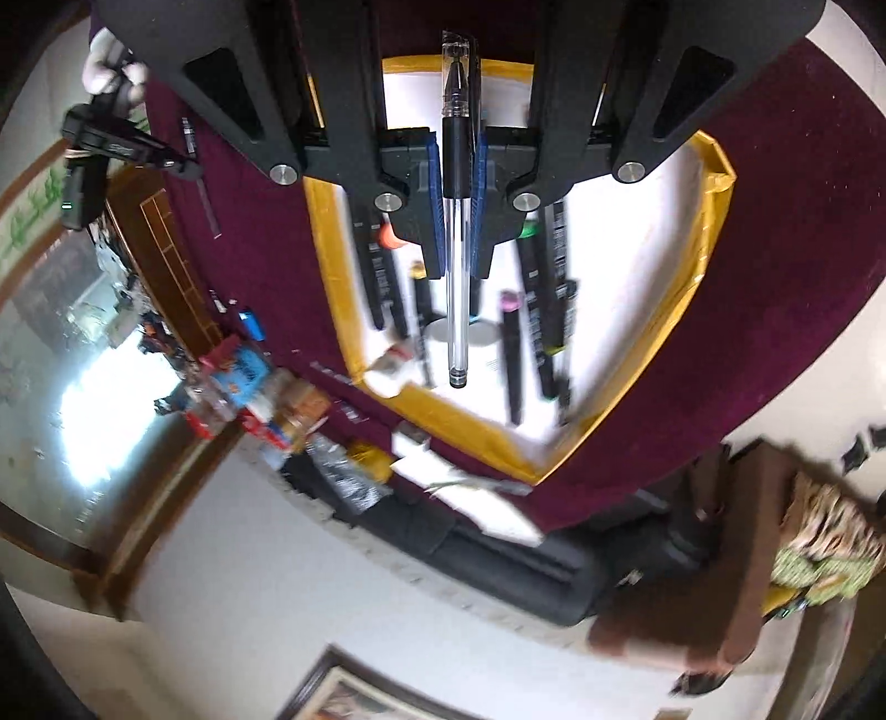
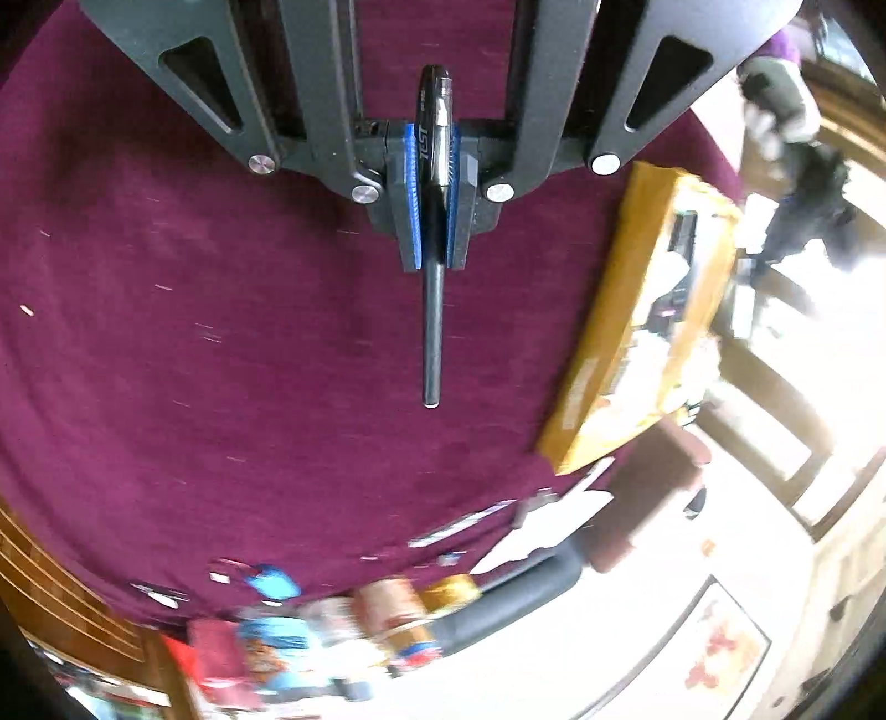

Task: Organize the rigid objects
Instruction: 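Lower the clear pen into the box and open left tool while right drops the black pen there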

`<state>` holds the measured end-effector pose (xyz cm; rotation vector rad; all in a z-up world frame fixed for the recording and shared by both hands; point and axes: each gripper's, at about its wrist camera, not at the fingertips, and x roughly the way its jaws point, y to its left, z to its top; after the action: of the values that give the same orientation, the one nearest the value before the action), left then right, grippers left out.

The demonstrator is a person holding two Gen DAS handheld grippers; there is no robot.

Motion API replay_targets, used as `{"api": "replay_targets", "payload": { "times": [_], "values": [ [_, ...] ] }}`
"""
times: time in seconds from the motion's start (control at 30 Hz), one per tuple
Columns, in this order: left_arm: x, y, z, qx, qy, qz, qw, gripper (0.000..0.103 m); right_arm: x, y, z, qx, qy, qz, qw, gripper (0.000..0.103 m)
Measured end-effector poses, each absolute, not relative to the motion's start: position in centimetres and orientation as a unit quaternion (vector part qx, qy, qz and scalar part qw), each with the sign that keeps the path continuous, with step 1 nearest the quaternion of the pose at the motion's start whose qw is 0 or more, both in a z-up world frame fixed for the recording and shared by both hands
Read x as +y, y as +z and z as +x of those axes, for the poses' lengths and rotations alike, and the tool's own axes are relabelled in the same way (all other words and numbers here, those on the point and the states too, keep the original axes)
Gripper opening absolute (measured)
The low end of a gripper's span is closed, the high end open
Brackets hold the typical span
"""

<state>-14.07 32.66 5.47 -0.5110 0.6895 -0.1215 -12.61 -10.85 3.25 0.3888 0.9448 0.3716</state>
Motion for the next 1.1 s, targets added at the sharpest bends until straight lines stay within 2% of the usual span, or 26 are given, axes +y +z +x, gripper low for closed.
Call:
{"api": "replay_targets", "payload": {
  "times": [0.3, 0.47, 0.57, 0.67, 0.73, 0.8, 0.97, 1.1],
  "values": [
    [34.4, 2.8, -11.8, 0.384, 0.005, -0.241, 0.891, 0.007, 0.1, 6.9, -10.7, 0.449, 0.302, 0.153, 0.827, 0.008],
    [34.2, 2.6, -11.3, 0.388, 0.018, -0.221, 0.895, 0.007, 5.7, 6.3, -9.7, 0.472, 0.340, 0.141, 0.801, 0.008],
    [34.4, 2.7, -11.6, 0.386, 0.015, -0.230, 0.893, 0.011, 8.7, 5.4, -8.9, 0.493, 0.352, 0.142, 0.783, 0.008],
    [34.7, 3.4, -12.5, 0.379, 0.011, -0.240, 0.894, 0.019, 11.1, 4.3, -7.9, 0.515, 0.354, 0.149, 0.766, 0.008],
    [34.8, 4.1, -13.4, 0.365, 0.016, -0.241, 0.899, 0.043, 12.8, 3.6, -7.0, 0.530, 0.355, 0.155, 0.755, 0.008],
    [35.3, 5.0, -14.4, 0.347, 0.022, -0.243, 0.905, 0.052, 14.0, 3.1, -6.5, 0.539, 0.353, 0.156, 0.749, 0.008],
    [36.6, 6.6, -16.2, 0.316, 0.037, -0.239, 0.917, 0.053, 17.0, 2.0, -6.0, 0.554, 0.346, 0.145, 0.744, 0.008],
    [37.6, 7.2, -16.9, 0.301, 0.051, -0.242, 0.921, 0.060, 18.2, 1.5, -5.9, 0.555, 0.332, 0.133, 0.751, 0.009]
  ]
}}
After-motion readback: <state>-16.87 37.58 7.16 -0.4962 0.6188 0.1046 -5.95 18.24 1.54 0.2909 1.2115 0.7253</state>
